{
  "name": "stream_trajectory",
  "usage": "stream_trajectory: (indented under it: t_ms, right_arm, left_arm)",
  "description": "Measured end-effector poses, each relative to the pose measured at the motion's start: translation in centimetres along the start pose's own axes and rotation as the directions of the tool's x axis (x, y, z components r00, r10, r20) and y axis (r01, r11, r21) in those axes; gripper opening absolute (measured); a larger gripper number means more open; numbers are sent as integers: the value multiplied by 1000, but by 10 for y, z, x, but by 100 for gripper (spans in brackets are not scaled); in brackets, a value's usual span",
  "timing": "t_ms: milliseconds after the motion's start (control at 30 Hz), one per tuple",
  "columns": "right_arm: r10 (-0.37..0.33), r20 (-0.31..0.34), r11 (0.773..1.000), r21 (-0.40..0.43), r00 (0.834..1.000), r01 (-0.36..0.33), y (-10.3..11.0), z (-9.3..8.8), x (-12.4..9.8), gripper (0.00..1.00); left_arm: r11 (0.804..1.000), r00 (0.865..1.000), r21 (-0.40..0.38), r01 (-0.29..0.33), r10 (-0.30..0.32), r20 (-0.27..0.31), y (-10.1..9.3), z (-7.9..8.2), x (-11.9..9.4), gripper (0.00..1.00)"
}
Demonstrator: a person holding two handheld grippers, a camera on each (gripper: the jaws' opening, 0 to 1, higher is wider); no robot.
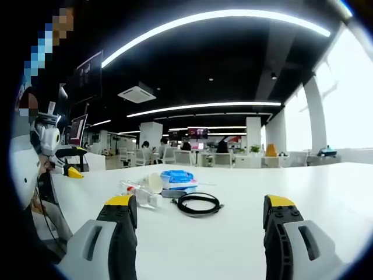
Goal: Arrange the tabletop items into an orderly group along one side of the table until the central work area is clear of visible clutter.
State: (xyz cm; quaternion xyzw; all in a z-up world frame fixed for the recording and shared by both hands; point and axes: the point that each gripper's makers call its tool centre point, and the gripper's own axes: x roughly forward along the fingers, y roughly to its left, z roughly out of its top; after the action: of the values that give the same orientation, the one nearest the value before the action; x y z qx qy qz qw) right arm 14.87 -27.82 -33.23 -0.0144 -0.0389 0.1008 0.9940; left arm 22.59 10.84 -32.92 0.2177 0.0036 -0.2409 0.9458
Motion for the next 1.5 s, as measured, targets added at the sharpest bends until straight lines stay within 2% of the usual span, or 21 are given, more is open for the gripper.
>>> stream_trajectory:
  t_ms: [167,333,367,433,500,567,633,733,800,833,900,1000,1100,1167,1500]
  right_arm:
    - [3,8,1000,9,1000,-3,-1,-1,-5,87]
    - [-6,7,1000,-5,1000,6,0,1,-10,87]
    - [1,14,1000,-25,1000,0,4,4,-12,87]
    - [17,21,999,-43,1000,-16,9,7,-14,87]
    - [29,25,999,-35,999,-29,11,7,-14,87]
    - [39,18,999,-28,999,-38,12,4,-14,87]
    - [40,6,999,-27,999,-40,13,-1,-14,87]
    - [36,-2,999,-26,999,-36,11,-5,-13,87]
    - [40,-7,999,-17,999,-40,11,-7,-13,87]
    - [41,-6,999,-11,999,-41,11,-7,-13,87]
    - [42,0,999,-10,999,-42,11,-6,-14,87]
    - [50,3,999,-14,999,-50,12,-5,-15,87]
    - [58,3,998,-9,998,-58,13,-7,-17,86]
    - [61,1,998,-7,998,-61,13,-8,-18,86]
    - [52,4,999,-7,999,-52,6,-7,-25,84]
  left_arm:
    - [993,995,80,90,-93,40,-19,21,10,90]
    - [969,989,203,141,-148,21,-34,31,20,86]
    - [963,984,215,162,-174,36,-37,35,24,85]
    - [959,976,195,204,-214,29,-41,38,29,85]
    - [943,963,212,259,-269,22,-50,42,33,85]
    - [926,955,245,287,-298,7,-57,45,36,85]
    - [911,950,281,301,-313,-2,-62,49,41,85]
    - [912,949,281,301,-315,7,-63,56,51,85]
    - [903,943,284,323,-332,-18,-65,57,57,85]
    - [891,938,301,339,-346,-33,-68,59,62,85]
    - [880,934,323,348,-356,-36,-70,64,66,85]
    - [835,915,388,389,-398,-60,-80,70,75,84]
    - [821,904,390,418,-418,-89,-88,69,85,83]
    - [801,893,404,442,-437,-110,-95,69,91,83]
    - [752,871,449,482,-469,-149,-115,71,111,83]
